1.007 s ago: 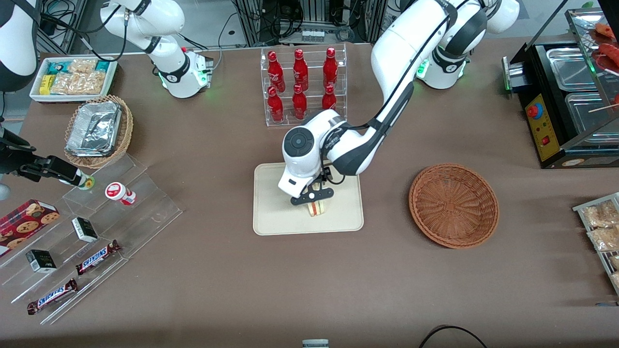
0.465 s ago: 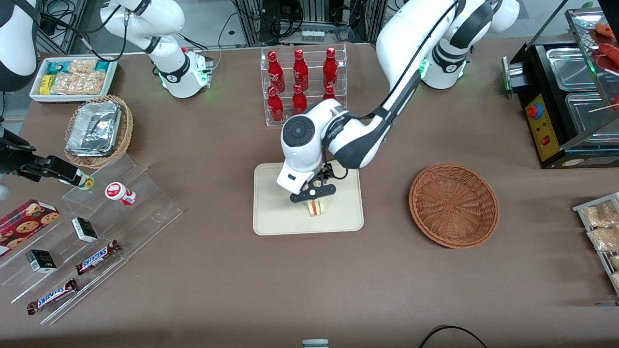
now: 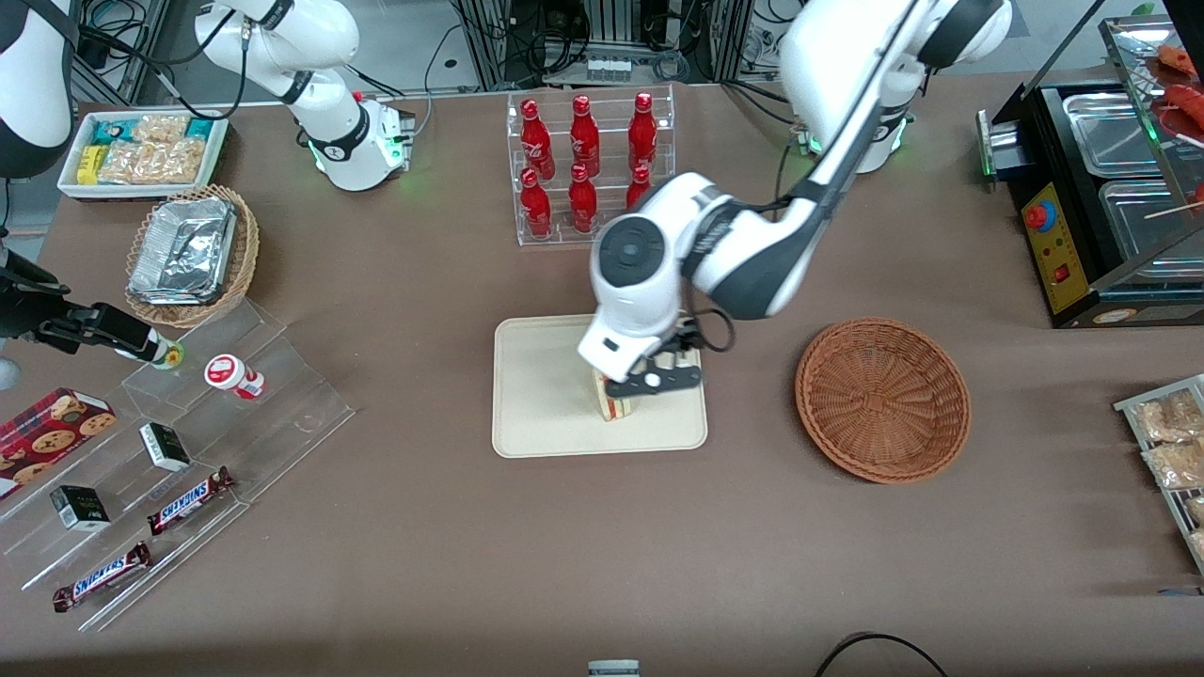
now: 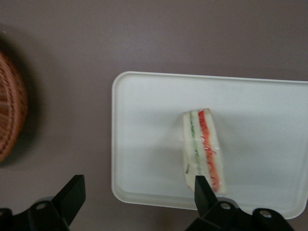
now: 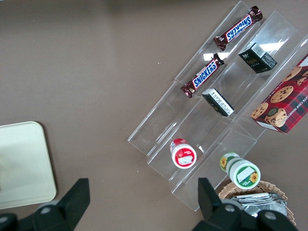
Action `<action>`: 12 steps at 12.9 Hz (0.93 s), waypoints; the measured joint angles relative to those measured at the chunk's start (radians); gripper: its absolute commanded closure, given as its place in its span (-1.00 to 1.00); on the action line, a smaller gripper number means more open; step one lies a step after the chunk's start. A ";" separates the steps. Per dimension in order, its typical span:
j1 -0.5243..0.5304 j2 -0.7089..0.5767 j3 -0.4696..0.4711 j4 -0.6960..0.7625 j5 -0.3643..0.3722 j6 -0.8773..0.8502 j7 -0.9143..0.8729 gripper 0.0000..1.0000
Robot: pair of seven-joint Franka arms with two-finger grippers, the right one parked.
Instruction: Place sandwich from basket to tray
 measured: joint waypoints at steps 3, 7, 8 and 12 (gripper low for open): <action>0.086 -0.094 0.000 -0.089 -0.026 -0.001 0.136 -1.00; 0.192 -0.229 0.001 -0.224 -0.058 -0.002 0.315 -1.00; 0.221 -0.260 0.001 -0.255 -0.069 -0.003 0.363 -1.00; 0.350 -0.379 0.002 -0.338 -0.118 -0.072 0.562 -1.00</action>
